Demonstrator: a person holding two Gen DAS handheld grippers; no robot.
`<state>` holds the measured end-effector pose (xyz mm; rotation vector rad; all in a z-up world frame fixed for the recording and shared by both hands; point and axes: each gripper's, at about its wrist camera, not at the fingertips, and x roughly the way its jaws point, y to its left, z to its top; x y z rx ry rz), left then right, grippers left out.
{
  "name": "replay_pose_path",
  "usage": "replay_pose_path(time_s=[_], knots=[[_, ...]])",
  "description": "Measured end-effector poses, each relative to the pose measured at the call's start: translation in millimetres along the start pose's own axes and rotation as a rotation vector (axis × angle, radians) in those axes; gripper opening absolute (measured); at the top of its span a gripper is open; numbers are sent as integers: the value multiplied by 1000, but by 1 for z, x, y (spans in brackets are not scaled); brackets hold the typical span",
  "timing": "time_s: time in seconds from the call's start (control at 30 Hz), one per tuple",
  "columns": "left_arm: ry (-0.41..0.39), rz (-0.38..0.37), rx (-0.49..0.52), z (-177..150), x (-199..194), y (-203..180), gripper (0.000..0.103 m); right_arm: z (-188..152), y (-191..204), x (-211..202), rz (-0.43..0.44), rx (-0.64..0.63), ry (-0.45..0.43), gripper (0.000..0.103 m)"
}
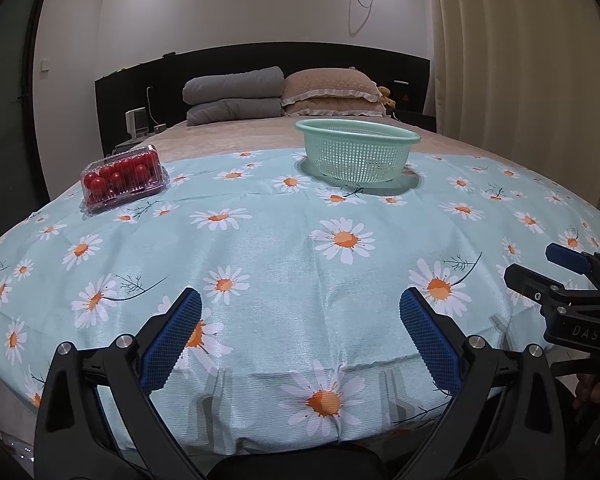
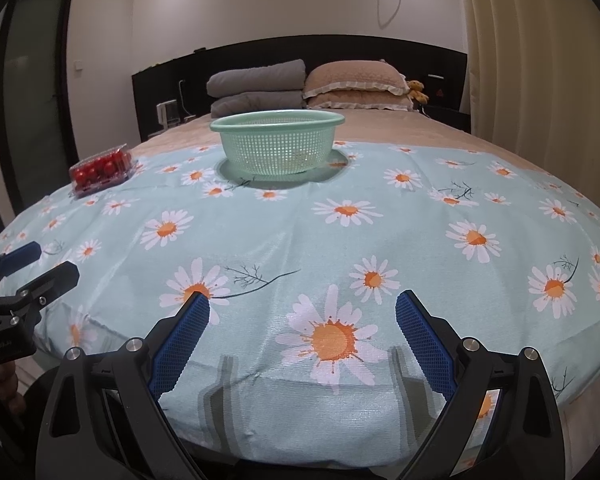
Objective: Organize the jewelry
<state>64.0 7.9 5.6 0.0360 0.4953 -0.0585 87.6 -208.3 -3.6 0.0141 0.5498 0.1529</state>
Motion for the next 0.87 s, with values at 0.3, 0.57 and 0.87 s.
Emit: replay_pose_path(time_s=[0.3,0.57,0.87], knots=[[4,-1,-13,0,1,3,97,0,1,0,1,5,3,90],[6,-6,-15,0,1,4,97,-1,-1,-1,3,10,1,90],[22,17,-1,-1,3,0,97,0,-2,-1,5,11,0,90]])
